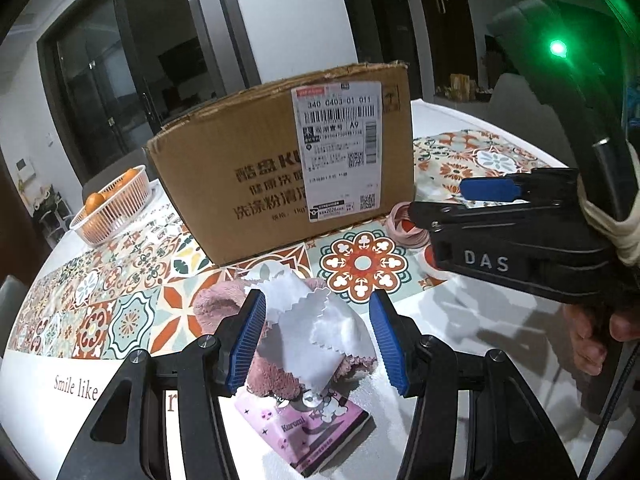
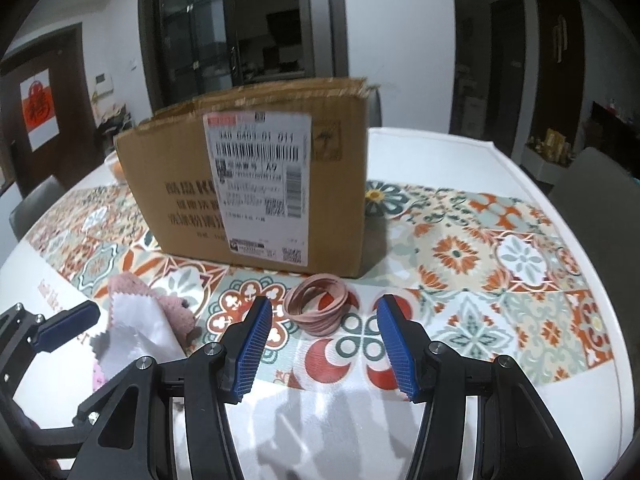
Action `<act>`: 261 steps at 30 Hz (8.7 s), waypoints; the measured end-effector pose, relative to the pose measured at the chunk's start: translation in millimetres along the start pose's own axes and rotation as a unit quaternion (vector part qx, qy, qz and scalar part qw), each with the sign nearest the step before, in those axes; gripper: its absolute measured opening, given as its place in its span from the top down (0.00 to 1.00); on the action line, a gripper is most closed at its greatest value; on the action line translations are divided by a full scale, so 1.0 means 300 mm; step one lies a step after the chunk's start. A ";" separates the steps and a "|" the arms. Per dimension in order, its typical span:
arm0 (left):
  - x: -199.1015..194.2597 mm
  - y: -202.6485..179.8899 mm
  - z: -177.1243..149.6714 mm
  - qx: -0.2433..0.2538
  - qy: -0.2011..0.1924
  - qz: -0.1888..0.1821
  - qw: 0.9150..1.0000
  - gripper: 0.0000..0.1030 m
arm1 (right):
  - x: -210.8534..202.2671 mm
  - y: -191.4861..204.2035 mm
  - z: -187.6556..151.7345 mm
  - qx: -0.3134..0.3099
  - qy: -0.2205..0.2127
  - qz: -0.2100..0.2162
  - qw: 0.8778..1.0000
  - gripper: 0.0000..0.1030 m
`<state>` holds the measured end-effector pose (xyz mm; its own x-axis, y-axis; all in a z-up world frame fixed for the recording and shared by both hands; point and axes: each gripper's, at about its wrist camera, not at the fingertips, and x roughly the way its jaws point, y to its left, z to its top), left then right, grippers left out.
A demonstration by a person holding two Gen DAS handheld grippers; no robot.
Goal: Organize soft objects
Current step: 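Move both tools back to the table and grasp the pink towel with the left tool, then lift the white cloth with the left tool while the right tool grasps the pink hair tie, then carry both items over the box and open both tools to drop them, then move both tools back to the pink towel and tissue pack on the table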
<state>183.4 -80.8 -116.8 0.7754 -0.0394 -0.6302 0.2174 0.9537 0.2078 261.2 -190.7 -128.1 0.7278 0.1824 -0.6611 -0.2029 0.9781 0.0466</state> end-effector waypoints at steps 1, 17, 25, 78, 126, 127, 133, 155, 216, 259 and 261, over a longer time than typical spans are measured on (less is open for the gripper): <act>0.006 -0.001 -0.002 0.001 0.002 0.000 1.000 0.48 | 0.012 0.001 0.000 -0.001 0.005 0.002 1.000 0.46; 0.091 0.010 -0.031 -0.006 0.039 -0.014 0.999 0.71 | 0.168 0.023 -0.003 -0.013 0.051 -0.002 0.999 0.40; 0.102 0.028 -0.044 -0.019 0.048 -0.021 0.998 0.83 | 0.200 0.043 0.000 -0.024 0.067 -0.023 0.997 0.57; -0.260 0.243 0.097 -0.084 -0.105 -0.062 0.989 0.90 | -0.318 0.183 0.078 0.043 -0.064 -0.021 0.997 0.89; -0.076 0.422 0.482 -0.057 -0.207 -0.026 0.976 0.90 | -0.159 0.165 0.463 0.062 -0.139 -0.003 0.988 0.89; -0.065 0.421 0.486 -0.056 -0.206 -0.026 0.977 0.90 | -0.146 0.161 0.464 0.063 -0.138 -0.003 0.988 0.89; 0.013 0.424 0.502 -0.055 -0.193 -0.029 0.979 0.90 | -0.066 0.145 0.472 0.070 -0.120 0.002 0.990 0.89; 0.245 0.421 0.501 -0.053 -0.113 -0.064 0.990 0.82 | 0.126 0.097 0.464 0.080 -0.060 -0.003 0.995 0.85; -0.267 0.441 0.032 -0.074 -0.070 -0.026 0.995 0.52 | -0.242 0.348 0.158 0.032 -0.046 0.032 0.998 0.52; -0.110 0.272 -0.203 -0.001 0.030 -0.124 0.992 0.40 | 0.109 0.474 0.004 -0.040 0.098 0.068 0.992 0.52; -0.107 0.266 -0.206 -0.002 0.034 -0.127 0.991 0.39 | 0.127 0.482 0.003 -0.045 0.102 0.064 0.992 0.52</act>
<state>139.2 14.9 -126.4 0.6545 -0.2589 -0.7104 0.3986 0.9165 0.0332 260.2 -42.2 -145.8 0.5458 0.2720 -0.7925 -0.3497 0.9335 0.0795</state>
